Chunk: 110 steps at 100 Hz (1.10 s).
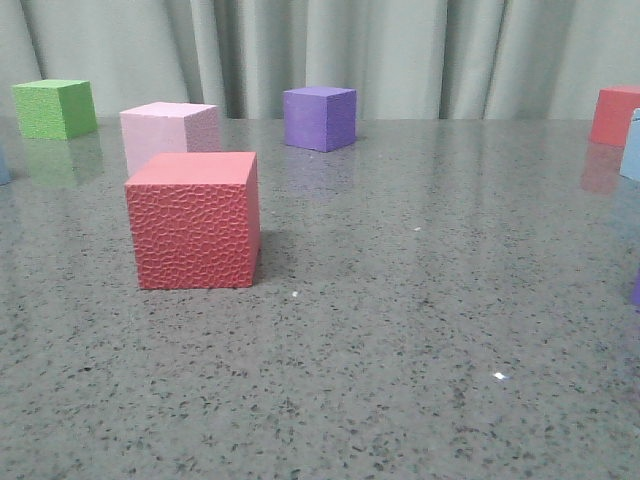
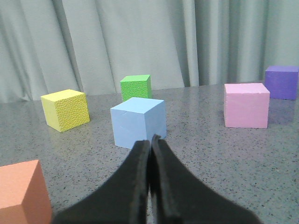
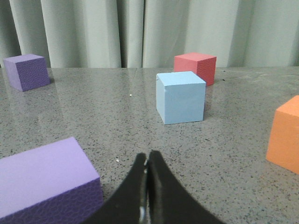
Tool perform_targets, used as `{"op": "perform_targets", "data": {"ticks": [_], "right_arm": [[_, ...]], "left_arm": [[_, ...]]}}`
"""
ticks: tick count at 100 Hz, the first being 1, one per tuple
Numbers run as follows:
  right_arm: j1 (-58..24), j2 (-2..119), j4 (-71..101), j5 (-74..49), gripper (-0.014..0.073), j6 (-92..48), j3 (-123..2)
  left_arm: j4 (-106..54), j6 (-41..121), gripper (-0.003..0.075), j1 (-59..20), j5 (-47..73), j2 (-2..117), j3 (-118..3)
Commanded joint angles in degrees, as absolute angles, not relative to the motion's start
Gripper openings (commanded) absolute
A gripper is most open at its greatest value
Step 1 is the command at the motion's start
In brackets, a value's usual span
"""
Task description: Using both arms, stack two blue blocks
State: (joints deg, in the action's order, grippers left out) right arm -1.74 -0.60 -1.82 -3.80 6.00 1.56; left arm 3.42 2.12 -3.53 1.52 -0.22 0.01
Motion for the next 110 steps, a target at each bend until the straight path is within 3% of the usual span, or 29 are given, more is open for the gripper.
{"op": "perform_targets", "data": {"ticks": [1, 110], "right_arm": [[-1.60, -2.09, -2.48, 0.95, -0.0122, 5.68, 0.56], [-1.61, -1.90, -2.43, 3.49, -0.0122, 5.68, -0.39]], "left_arm": [[3.42, 1.65, -0.0019, -3.39, -3.59, -2.07, 2.39], [-1.75, 1.65, -0.0019, -3.39, -0.94, -1.68, 0.24]]}}
